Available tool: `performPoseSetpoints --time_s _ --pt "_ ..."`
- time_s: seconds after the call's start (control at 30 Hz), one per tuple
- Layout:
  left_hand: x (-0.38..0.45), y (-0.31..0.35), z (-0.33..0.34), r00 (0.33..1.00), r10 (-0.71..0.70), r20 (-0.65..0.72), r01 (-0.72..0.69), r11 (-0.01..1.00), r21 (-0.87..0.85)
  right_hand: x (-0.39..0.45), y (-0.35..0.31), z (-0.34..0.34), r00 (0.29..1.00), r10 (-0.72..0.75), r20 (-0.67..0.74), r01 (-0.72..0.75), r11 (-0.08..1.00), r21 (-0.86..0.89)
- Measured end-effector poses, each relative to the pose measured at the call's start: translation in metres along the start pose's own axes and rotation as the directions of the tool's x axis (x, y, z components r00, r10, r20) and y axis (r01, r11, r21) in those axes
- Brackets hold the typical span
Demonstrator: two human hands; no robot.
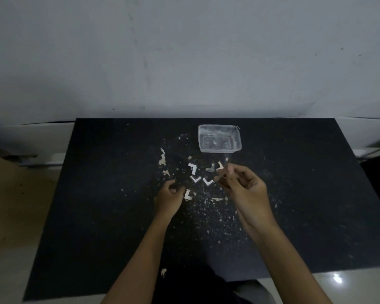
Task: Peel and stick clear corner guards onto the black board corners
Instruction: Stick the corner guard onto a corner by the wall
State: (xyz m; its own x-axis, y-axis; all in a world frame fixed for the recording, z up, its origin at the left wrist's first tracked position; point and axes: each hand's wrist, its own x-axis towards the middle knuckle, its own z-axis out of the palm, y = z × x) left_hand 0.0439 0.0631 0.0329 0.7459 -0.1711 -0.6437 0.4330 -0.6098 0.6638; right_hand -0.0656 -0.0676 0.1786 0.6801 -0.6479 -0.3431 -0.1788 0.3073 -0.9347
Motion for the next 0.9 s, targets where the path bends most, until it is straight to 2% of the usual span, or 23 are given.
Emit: performPoseSetpoints --time_s 0.1,0.3,0.37,0.47,0.57,0.73,0.9 --pt "-0.022 0.019 -0.021 0.999 0.024 0.039 -0.013 0.963 -0.271 -0.002 0.001 0.01 1.0 0.023 0.019 -0.023 1.0 -0.006" --pt "-0.086 0.057 -0.053 0.971 0.236 0.028 -0.201 0.878 -0.434 -0.002 -0.005 0.023 0.992 0.033 0.118 -0.03 0.999 -0.03" --pt "-0.106 0.068 -0.059 0.959 0.28 0.032 -0.238 0.866 -0.439 -0.001 -0.007 0.024 0.985 0.023 0.17 -0.019 1.0 -0.025" --pt "-0.131 0.075 -0.064 0.957 0.289 0.038 -0.257 0.899 -0.355 -0.004 -0.011 0.028 0.969 0.017 0.246 -0.025 0.999 0.028" --pt "-0.148 0.075 -0.066 0.97 0.236 0.056 -0.209 0.93 -0.302 -0.008 -0.011 0.034 0.95 0.025 0.312 -0.049 0.997 0.068" --pt "-0.162 0.064 -0.069 0.973 0.228 -0.031 -0.218 0.876 -0.43 -0.018 -0.003 0.051 0.917 0.042 0.398 -0.076 0.995 0.069" --pt "-0.158 0.05 -0.084 0.964 0.238 -0.122 -0.267 0.841 -0.471 -0.019 0.007 0.074 0.918 0.051 0.392 -0.065 0.998 0.023"
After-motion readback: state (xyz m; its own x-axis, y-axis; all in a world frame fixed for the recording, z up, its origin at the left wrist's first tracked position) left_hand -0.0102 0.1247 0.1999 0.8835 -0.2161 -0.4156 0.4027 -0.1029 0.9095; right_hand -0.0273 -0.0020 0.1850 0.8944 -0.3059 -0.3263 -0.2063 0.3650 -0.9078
